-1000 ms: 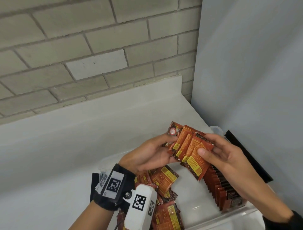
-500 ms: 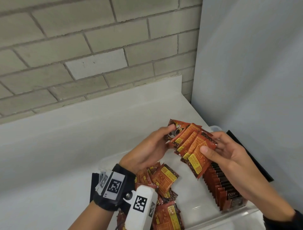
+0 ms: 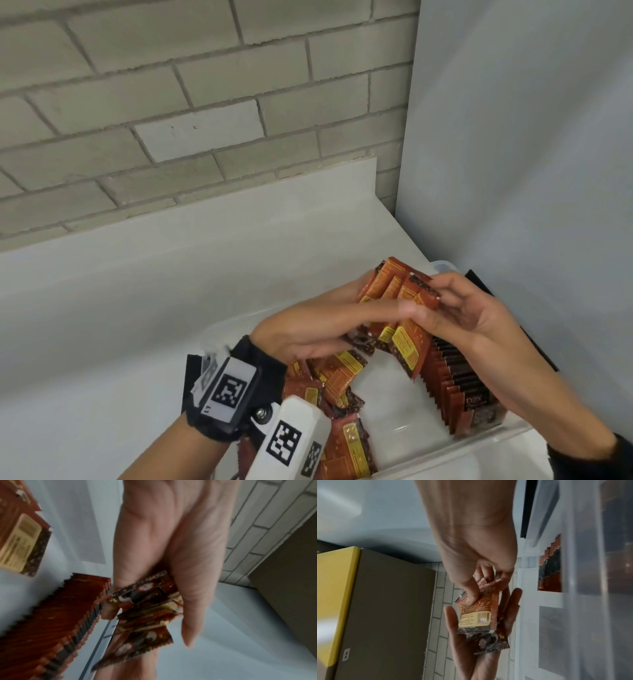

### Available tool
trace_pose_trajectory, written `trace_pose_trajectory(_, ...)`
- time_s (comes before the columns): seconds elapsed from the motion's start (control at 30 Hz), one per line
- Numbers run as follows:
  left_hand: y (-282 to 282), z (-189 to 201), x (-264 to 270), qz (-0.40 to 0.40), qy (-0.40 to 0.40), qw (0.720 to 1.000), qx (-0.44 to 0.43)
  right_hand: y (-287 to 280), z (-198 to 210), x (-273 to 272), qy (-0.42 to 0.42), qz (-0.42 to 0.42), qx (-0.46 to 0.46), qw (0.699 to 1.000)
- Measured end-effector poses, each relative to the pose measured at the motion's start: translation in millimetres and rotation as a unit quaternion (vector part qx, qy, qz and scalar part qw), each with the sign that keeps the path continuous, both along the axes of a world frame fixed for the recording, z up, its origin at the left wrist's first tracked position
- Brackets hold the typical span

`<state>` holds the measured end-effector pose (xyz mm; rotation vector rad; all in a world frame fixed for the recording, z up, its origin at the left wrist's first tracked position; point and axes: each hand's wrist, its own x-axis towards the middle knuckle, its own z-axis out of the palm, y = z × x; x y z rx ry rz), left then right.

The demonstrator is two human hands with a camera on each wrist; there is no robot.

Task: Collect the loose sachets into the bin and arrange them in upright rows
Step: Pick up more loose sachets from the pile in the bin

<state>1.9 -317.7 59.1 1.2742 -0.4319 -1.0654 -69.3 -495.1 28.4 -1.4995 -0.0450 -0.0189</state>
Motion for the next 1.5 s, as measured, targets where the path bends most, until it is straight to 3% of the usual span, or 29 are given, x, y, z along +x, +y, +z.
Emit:
trace_pose_trajectory(0.13,-4,-6,-9,-0.008,0.056,0.998,-0.035,-3,2,-2,-0.022,-0.036,-0.101,0.994)
trace_pose_trajectory(0.27,-6,-4,-14,-0.046,0.115,0.989,-0.078,-12,0,-4,-0.088,-0.036,-0.256,0.962)
trace_pose_trajectory(0.43,-18,-4,-20,-0.021,0.088,0.996,-0.014,-12,1,-13,-0.124,-0.064,-0.266,0.954)
trace_pose_trajectory(0.53,-27,0,-25,-0.013,0.088,0.996,-0.009,-11,11,-23,-0.244,-0.006,-0.288,0.926)
trace_pose_trajectory(0.6,-34,3,-30,-0.021,0.084,0.996,-0.009,-12,12,-27,-0.269,0.056,-0.334,0.902)
trace_pose_trajectory(0.67,-39,5,-35,-0.031,0.085,0.996,-0.011,-11,10,-28,-0.244,0.093,-0.365,0.894)
trace_pose_trajectory(0.73,-42,6,-36,-0.029,0.088,0.996,-0.018,-11,8,-26,-0.242,0.069,-0.368,0.895)
trace_pose_trajectory(0.9,-43,9,-32,0.027,0.095,0.993,-0.063,-11,8,-25,-0.262,0.018,-0.306,0.915)
trace_pose_trajectory(1.1,-43,2,-26,0.055,0.095,0.993,-0.041,-11,11,-27,-0.206,0.059,-0.281,0.935)
trace_pose_trajectory(1.33,-42,-2,-26,0.047,0.093,0.993,-0.050,-8,20,-29,-0.152,0.104,-0.293,0.938)
trace_pose_trajectory(1.5,-40,-3,-26,-0.001,0.092,0.994,-0.053,-5,28,-23,-0.079,0.116,-0.309,0.941)
